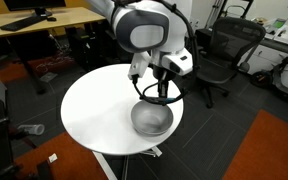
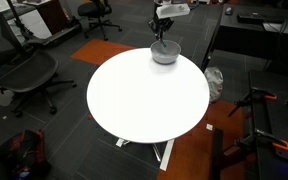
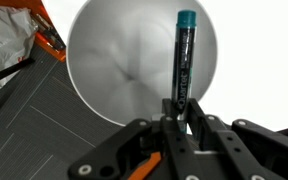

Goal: Take the marker out of the bowl and put it on the table

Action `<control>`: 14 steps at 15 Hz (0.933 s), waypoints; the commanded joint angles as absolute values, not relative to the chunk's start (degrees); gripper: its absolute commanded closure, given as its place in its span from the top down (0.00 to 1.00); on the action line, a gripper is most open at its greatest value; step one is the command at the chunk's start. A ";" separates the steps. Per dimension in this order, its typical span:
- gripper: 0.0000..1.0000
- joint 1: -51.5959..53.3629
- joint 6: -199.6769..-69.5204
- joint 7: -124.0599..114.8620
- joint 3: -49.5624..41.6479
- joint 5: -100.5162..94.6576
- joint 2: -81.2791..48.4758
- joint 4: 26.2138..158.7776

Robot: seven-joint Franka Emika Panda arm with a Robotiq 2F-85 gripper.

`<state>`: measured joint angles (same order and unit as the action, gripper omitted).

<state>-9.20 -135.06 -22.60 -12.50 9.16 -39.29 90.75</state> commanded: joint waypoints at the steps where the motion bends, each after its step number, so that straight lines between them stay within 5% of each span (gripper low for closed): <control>1: 0.05 -6.37 -135.58 -23.33 -12.86 6.71 -31.86 98.77; 14: 0.05 -0.04 -137.44 -28.18 -12.21 -0.70 -15.94 120.81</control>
